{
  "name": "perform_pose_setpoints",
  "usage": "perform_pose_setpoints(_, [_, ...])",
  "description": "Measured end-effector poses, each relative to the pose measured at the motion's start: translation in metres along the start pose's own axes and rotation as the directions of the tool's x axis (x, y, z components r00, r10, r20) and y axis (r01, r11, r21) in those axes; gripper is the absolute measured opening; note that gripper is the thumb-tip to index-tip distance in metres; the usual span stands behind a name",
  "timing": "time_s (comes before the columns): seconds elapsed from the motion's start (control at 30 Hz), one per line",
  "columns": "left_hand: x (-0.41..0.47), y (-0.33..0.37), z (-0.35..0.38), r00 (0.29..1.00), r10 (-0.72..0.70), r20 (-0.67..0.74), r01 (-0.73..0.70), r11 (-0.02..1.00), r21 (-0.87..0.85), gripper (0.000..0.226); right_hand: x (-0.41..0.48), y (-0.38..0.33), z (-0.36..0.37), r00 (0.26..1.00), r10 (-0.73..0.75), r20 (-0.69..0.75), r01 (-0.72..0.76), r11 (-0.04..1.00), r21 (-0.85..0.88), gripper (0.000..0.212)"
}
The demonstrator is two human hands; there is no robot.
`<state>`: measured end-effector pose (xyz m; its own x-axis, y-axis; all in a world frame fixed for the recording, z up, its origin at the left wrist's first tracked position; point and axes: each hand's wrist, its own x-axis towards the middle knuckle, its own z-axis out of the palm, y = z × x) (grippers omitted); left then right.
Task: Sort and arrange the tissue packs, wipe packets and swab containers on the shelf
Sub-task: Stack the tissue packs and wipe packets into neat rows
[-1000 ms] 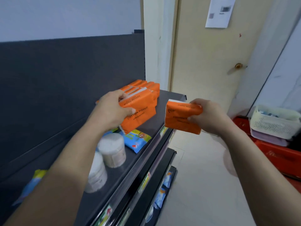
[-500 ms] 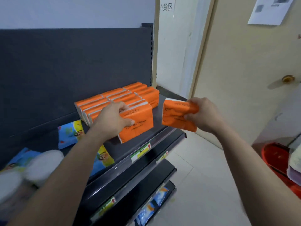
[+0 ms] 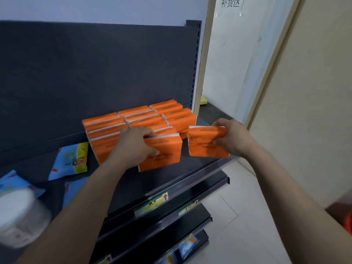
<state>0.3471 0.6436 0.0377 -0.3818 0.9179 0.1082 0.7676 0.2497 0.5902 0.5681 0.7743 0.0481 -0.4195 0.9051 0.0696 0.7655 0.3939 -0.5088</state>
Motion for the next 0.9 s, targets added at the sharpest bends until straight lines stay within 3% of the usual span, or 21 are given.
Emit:
perform_pose_setpoints(0.23, [0.022, 0.0, 0.01, 0.999, -0.045, 0.024, 0.043, 0.998, 0.056, 0.046, 0.052, 0.008, 0.014, 0.995, -0.014, 0.103, 0.016, 1.0, -0.023, 0.043])
perform_pose_setpoints(0.47, [0.023, 0.009, 0.027, 0.996, -0.09, -0.022, 0.092, 0.985, 0.145, 0.046, 0.093, 0.01, 0.032, 0.964, -0.137, 0.227, 0.129, 0.991, 0.046, 0.04])
perform_pose_setpoints(0.67, [0.022, 0.015, 0.035, 0.979, -0.163, -0.12, 0.186, 0.958, 0.216, 0.048, 0.114, 0.01, 0.043, 0.962, -0.196, 0.191, 0.178, 0.978, 0.104, 0.053])
perform_pose_setpoints(0.9, [0.017, 0.024, 0.053, 0.961, -0.204, -0.187, 0.235, 0.958, 0.165, 0.039, 0.127, 0.02, 0.049, 0.944, -0.284, 0.167, 0.261, 0.954, 0.147, 0.047])
